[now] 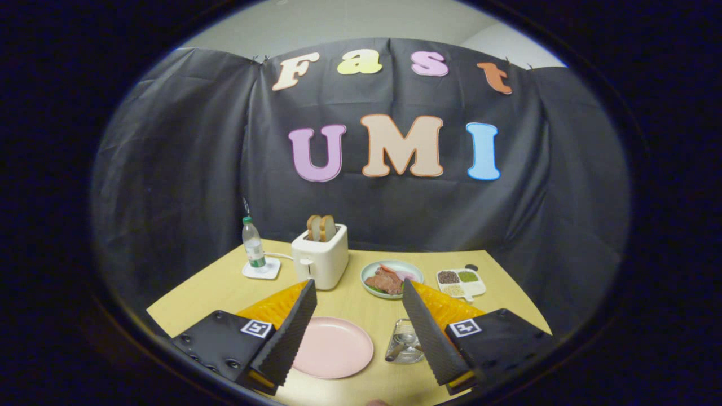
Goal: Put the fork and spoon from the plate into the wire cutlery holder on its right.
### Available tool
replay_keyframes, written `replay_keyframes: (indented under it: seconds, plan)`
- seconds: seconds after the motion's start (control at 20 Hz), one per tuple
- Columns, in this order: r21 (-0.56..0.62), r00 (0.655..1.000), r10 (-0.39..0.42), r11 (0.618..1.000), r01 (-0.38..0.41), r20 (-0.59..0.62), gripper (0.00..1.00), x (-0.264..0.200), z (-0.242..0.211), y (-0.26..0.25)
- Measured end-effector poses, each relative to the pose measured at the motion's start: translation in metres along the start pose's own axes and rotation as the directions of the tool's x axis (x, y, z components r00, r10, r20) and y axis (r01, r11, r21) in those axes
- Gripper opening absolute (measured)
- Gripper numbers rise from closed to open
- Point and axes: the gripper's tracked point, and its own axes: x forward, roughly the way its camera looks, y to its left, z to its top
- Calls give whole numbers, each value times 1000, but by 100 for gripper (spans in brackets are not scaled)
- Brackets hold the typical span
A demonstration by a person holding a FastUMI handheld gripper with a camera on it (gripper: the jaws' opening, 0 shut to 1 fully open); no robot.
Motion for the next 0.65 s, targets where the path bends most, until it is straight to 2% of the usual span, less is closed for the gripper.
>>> replay_keyframes:
  seconds: [0.45, 0.65]
  plan:
    - [8, 980, -58, 998, 58, 188, 97, -18, 39, -3]
    - [-22, 979, -60, 998, 66, 195, 97, -20, 42, -9]
